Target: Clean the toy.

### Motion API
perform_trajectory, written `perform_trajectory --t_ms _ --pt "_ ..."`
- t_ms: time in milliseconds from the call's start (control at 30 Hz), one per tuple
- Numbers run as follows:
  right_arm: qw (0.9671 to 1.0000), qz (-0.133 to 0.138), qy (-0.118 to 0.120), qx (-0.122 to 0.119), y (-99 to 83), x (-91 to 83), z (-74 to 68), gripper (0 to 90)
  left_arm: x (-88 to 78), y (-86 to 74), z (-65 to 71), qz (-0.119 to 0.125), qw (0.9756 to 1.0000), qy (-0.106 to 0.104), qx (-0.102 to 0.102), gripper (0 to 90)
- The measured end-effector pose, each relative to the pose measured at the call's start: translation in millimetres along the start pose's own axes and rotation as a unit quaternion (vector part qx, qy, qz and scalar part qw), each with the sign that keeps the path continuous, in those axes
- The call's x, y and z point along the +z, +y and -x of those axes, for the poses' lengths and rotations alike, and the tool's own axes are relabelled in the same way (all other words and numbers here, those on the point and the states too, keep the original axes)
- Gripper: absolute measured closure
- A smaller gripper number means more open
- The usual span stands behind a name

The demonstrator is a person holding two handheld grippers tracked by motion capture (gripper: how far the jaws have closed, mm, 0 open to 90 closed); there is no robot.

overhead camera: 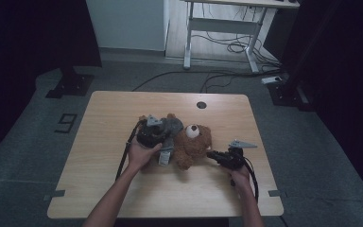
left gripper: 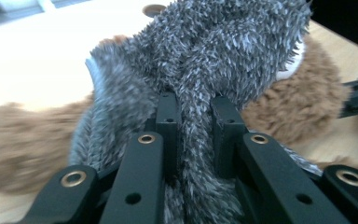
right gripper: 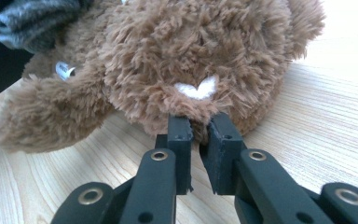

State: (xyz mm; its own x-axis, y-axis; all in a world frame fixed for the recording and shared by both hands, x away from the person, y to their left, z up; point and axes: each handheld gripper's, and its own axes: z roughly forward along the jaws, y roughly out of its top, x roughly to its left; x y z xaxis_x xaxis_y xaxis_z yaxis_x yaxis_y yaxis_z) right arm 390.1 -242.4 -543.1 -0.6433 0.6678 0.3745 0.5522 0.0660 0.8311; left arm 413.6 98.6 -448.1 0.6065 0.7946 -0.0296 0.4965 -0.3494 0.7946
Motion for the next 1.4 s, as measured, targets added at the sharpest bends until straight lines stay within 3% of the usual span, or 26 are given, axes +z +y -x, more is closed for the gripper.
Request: perform_trajectory --t_ms 33,67,133,167,233,300,333,367,500,600,633,667,700,733,767,833,867,933,1033,1067,1100,1133,1233,1300,1400 --pt "1.0 -0.001 0.0 0.001 0.0 -0.2 0.2 81.0 -3.4 0.6 -3.2 -0.002 0.9997 0.022 0.011 76.1" --pt "1.0 -0.002 -0.001 0.001 0.1 -0.7 0.4 81.2 -7.2 -0.3 -10.0 -0.006 0.9994 0.033 0.008 76.1" --pt "1.0 -0.002 -0.002 0.002 0.0 -0.9 0.7 81.3 -12.3 -7.0 -23.5 -0.013 0.9992 0.036 -0.01 76.1" --pt "1.0 -0.004 -0.001 0.0 0.0 -0.9 0.9 81.3 -12.3 -7.0 -23.5 -0.013 0.9992 0.036 -0.01 76.1" --pt "1.0 -0.003 -0.002 0.001 -0.1 -0.8 0.8 81.3 -15.5 -30.2 -41.8 -0.026 0.9982 0.042 -0.033 76.1" --pt "1.0 -0.003 -0.001 0.001 -0.2 -0.5 1.1 81.3 -13.5 -48.2 -51.8 -0.029 0.9973 0.032 -0.059 76.1" --pt "1.0 -0.003 -0.001 0.001 -0.2 -0.5 1.1 81.3 -13.5 -48.2 -51.8 -0.029 0.9973 0.032 -0.059 76.2" --pt "1.0 -0.003 -0.004 0.0 -0.6 0.0 0.8 81.3 -9.7 -63.7 -58.6 -0.034 0.996 0.026 -0.078 76.1" --pt "1.0 -0.004 -0.005 0.001 -0.8 0.0 0.9 81.2 -12.5 -73.3 -64.1 -0.039 0.9956 0.04 -0.075 76.1" --pt "1.0 -0.005 -0.005 -0.001 -0.8 0.1 1.6 81.2 -23.7 -62.9 -64.0 -0.02 0.9962 0.043 -0.073 76.0" --pt "1.0 -0.003 -0.004 0.005 -1.1 0.6 2.2 81.2 -34.7 -45.4 -61.2 -0.002 0.9971 0.04 -0.065 76.0" --pt "1.0 -0.002 -0.004 0.004 -1.2 0.8 2.3 81.2 -34.7 -45.4 -61.2 -0.002 0.9971 0.04 -0.065 76.0" --pt "1.0 -0.003 -0.005 0.003 -1.1 0.8 2.0 81.2 -40.2 -25.7 -54.8 0.014 0.9978 0.037 -0.053 76.0" --pt "1.0 -0.003 -0.005 0.003 -1.1 0.8 2.0 81.2 -40.2 -25.7 -54.8 0.014 0.9978 0.037 -0.053 75.9" --pt "1.0 -0.004 -0.006 0.001 -1.0 0.1 1.6 81.0 -41.2 -6.9 -48.0 0.022 0.9984 0.033 -0.041 75.9" --pt "1.0 -0.006 -0.005 0.0 -0.9 -0.7 1.4 80.9 -37.9 8.9 -40.9 0.028 0.9987 0.026 -0.035 75.8" --pt "1.0 -0.006 -0.005 0.0 -0.9 -0.7 1.4 80.9 -37.9 8.9 -40.9 0.028 0.9987 0.026 -0.035 75.8" --pt "1.0 -0.007 -0.004 0.003 -0.8 -0.9 1.6 80.8 -24.2 23.2 -31.3 0.019 0.9994 0.009 -0.027 75.8" --pt "1.0 -0.003 -0.003 0.001 -0.7 -0.8 2.0 79.8 -1.4 22.9 -22.7 -0.012 0.9997 -0.005 -0.022 75.8" --pt "1.0 -0.003 -0.003 0.001 -0.7 -0.8 2.0 79.8 -1.4 22.9 -22.7 -0.012 0.9997 -0.005 -0.022 75.8" --pt "1.0 -0.007 -0.006 -0.002 0.0 -2.7 1.4 75.5 12.9 14.3 -20.3 -0.025 0.9995 -0.007 -0.019 75.8" --pt "0.9999 -0.005 -0.011 -0.005 0.3 -3.5 0.8 71.9 15.6 9.7 -20.3 -0.019 0.9995 -0.006 -0.024 75.9" --pt "0.9992 0.006 -0.039 -0.011 1.7 -9.5 -0.7 55.7 14.1 -0.9 -24.0 0.0 0.9989 -0.021 -0.042 76.3" --pt "0.9983 0.019 -0.053 -0.013 3.8 -13.8 -2.8 46.2 11.1 -6.8 -22.9 -0.002 0.9988 -0.028 -0.039 76.5" --pt "0.9976 0.039 -0.054 -0.016 9.3 -17.9 -8.6 35.3 5.4 -17.4 -14.1 0.001 0.9992 -0.031 -0.025 77.0"
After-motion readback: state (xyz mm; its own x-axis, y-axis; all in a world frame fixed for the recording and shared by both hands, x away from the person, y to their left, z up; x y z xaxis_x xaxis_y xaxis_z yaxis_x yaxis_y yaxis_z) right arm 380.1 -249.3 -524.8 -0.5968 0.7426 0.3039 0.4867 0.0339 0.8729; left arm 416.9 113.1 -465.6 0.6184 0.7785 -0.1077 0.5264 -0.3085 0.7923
